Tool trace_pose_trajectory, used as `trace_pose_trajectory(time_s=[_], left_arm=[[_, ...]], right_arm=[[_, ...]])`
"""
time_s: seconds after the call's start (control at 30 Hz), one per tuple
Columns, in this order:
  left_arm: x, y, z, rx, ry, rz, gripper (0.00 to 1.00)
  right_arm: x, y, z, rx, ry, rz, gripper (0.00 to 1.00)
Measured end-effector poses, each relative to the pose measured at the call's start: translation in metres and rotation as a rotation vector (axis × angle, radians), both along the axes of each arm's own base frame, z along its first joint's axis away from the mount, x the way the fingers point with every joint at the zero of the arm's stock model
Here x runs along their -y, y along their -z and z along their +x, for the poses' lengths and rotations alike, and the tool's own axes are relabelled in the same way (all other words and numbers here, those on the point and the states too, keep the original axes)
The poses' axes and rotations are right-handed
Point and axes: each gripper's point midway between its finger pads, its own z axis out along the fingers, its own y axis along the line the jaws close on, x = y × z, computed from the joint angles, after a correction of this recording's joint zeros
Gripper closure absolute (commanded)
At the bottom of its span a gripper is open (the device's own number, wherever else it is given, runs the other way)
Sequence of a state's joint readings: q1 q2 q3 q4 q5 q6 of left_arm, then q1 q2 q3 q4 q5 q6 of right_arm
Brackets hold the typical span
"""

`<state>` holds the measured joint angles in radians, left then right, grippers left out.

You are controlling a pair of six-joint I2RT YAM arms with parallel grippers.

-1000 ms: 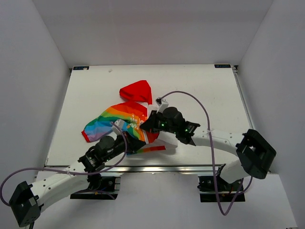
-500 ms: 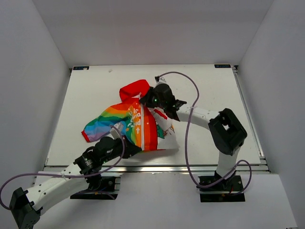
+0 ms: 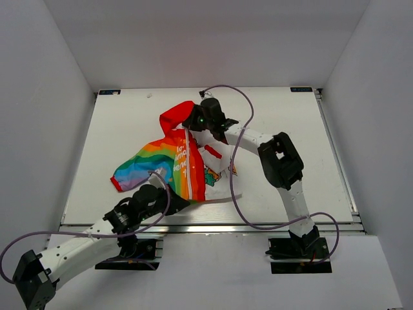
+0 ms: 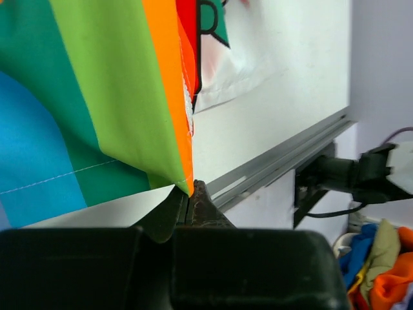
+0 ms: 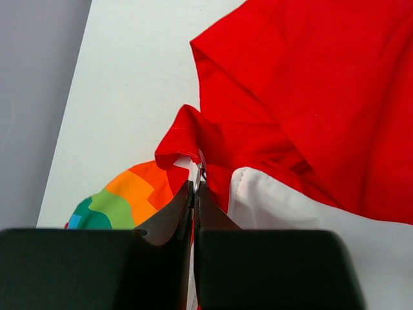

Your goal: Zip up the jacket

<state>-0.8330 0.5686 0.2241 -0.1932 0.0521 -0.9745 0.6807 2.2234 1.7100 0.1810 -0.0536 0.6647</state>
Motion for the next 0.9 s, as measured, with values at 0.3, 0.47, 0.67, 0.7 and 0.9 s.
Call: trace_pose_trajectory(time_s=[0.3,0.47,0.67,0.7,0.9], left_arm=[[0.005,-0.003,-0.024,-0.111,0.138,0.137,0.02],[-0.007,-0.034,-0.025,-0.125,0.116,0.205,0.02],[-0.025,-0.084,0.012,-0.037,-0.073,0.297,0.02],[-0.028,-0.086,0.023,-0.029,-0.12,0.341,0.02],[-0.062,-0.08,0.104,-0.051,-0.388,0.569,0.02]], right_arm=[[0.033,-0.017,0.019,0.053,0.006,0.023,0.11],[0.075,-0.067,0.02,0.114,0.054,0.008,0.11],[0.129,-0.127,-0.039,0.153,0.124,-0.037,0.11],[0.142,-0.132,-0.048,0.154,0.152,-0.054,0.11],[0.228,-0.108,-0.093,0.074,0.349,-0.24,0.11]])
